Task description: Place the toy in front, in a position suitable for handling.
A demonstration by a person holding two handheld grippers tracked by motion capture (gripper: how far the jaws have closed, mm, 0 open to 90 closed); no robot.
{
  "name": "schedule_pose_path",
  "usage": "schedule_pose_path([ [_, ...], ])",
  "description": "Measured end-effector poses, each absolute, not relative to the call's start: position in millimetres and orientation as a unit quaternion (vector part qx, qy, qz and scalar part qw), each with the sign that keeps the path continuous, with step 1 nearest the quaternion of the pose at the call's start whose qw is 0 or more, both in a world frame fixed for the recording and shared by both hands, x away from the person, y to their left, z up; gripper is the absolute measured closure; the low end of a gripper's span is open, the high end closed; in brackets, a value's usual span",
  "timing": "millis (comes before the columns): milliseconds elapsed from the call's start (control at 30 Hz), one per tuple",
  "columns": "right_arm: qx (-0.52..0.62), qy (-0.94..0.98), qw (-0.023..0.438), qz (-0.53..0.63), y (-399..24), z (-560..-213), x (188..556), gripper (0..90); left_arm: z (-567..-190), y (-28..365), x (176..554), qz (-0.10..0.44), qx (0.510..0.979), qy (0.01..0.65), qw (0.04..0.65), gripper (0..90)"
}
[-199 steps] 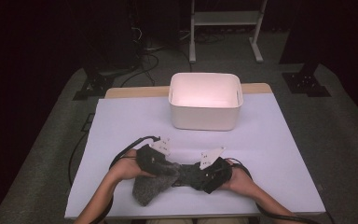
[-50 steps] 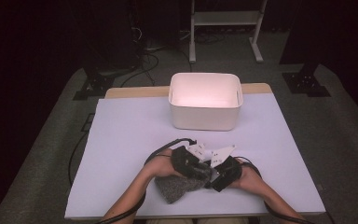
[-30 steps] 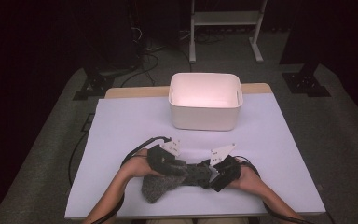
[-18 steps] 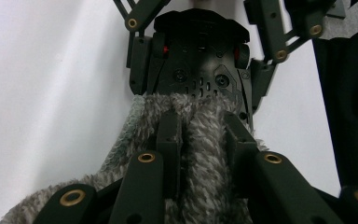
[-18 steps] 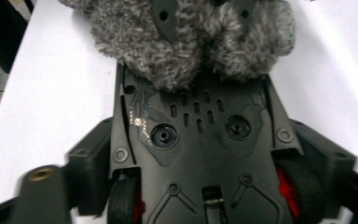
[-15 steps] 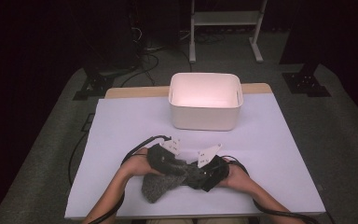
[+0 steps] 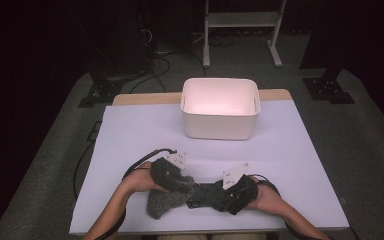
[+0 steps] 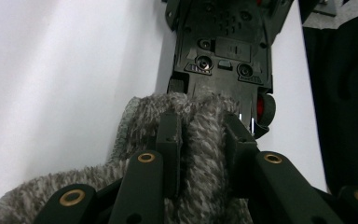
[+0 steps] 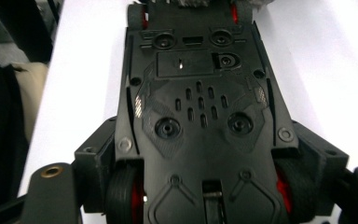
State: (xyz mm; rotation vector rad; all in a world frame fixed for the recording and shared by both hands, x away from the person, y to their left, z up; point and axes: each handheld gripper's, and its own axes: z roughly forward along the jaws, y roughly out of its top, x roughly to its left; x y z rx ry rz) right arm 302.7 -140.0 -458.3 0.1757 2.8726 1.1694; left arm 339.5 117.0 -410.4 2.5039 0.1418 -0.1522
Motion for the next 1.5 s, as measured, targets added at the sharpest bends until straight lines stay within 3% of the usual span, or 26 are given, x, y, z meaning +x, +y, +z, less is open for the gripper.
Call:
schedule_pose_path([
  [333,0.077,0.926,0.0,0.371,-153.9,-455.8,304.7,19.0,-407.6,118.5,341.8,-0.058,0.95,0.051,0.302,71.8],
  [567,0.079,0.923,0.001,0.377,-162.2,-457.3,301.6,22.9,-403.8,109.6,343.8,-0.061,0.95,0.048,0.303,71.9],
  [1100,0.065,0.923,0.014,0.379,-151.0,-455.8,300.1,23.0,-402.3,43.0,342.4,-0.085,0.949,-0.017,0.302,71.4],
  [1500,0.068,0.923,0.012,0.379,-151.5,-457.1,299.5,23.1,-403.4,83.7,340.6,-0.075,0.945,0.005,0.318,71.4],
])
